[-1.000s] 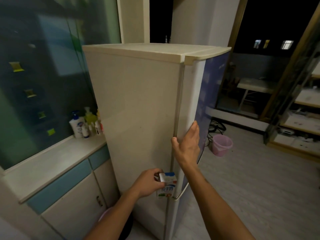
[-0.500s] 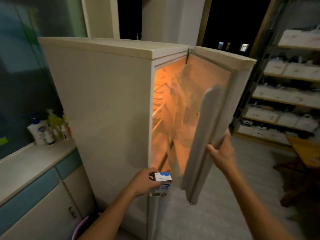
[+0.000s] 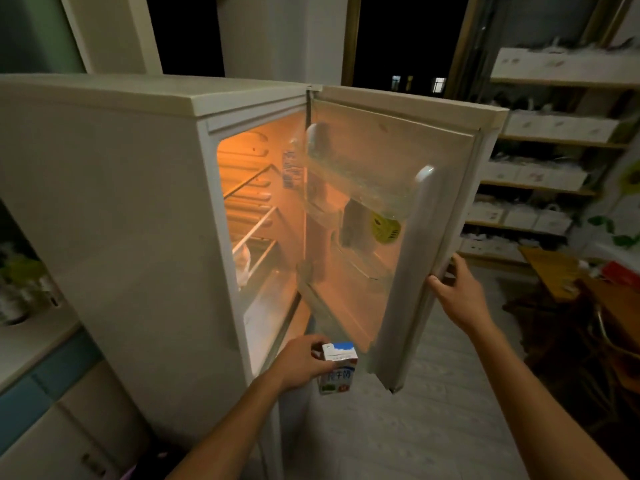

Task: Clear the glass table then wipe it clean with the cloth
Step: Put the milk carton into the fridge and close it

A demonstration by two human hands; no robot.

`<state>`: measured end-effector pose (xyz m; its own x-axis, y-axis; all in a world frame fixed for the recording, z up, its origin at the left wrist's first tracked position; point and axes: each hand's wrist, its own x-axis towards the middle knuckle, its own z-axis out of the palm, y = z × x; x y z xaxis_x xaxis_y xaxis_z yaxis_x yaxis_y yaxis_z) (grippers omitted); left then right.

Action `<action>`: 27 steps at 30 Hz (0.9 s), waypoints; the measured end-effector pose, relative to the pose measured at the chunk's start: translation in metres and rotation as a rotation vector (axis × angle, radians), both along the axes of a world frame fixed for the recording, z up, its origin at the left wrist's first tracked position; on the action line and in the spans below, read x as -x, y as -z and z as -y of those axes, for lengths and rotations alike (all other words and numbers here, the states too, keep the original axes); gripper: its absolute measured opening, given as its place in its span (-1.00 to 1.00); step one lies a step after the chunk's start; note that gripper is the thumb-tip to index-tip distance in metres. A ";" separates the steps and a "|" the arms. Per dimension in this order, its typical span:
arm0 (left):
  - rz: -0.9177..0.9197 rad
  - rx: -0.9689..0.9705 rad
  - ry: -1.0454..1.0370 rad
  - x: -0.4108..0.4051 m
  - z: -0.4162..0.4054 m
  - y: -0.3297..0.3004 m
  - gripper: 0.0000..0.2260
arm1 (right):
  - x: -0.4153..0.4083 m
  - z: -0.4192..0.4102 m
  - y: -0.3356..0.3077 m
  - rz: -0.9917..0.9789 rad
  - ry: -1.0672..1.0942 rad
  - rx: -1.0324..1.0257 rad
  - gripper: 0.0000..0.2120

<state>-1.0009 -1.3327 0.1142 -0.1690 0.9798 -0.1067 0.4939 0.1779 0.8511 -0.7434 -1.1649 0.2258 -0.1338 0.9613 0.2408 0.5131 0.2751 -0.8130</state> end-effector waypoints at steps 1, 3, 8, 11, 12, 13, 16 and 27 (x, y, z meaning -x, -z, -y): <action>-0.014 0.002 0.001 -0.002 -0.007 -0.001 -0.66 | -0.003 -0.004 0.002 -0.012 0.008 -0.004 -0.43; -0.030 0.012 0.004 -0.004 -0.020 0.000 -0.67 | -0.010 -0.013 0.004 -0.003 0.034 -0.027 -0.42; -0.029 0.027 -0.011 -0.005 -0.055 0.004 -0.62 | -0.026 -0.016 0.023 -0.098 0.278 -0.088 -0.79; -0.036 0.018 -0.036 -0.006 -0.072 0.003 -0.64 | -0.021 0.009 0.072 -0.137 0.230 0.001 -0.75; -0.038 0.021 -0.044 -0.005 -0.078 0.003 -0.65 | -0.014 0.022 0.088 -0.084 0.110 0.046 -0.73; -0.041 0.021 -0.051 -0.006 -0.085 0.002 -0.66 | -0.004 0.033 0.099 -0.012 -0.032 0.060 -0.74; -0.055 0.015 -0.078 0.000 -0.101 -0.002 -0.67 | 0.029 0.040 0.110 0.147 -0.339 0.173 -0.80; 0.079 -0.048 -0.106 0.043 -0.165 -0.023 -0.75 | 0.126 -0.069 0.085 0.220 -0.556 0.252 -0.44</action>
<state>-1.0436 -1.1680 0.1373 -0.2648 0.9612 -0.0770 0.4052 0.1834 0.8956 -0.8693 -1.0964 0.1411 -0.6482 0.7579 -0.0734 0.5114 0.3619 -0.7794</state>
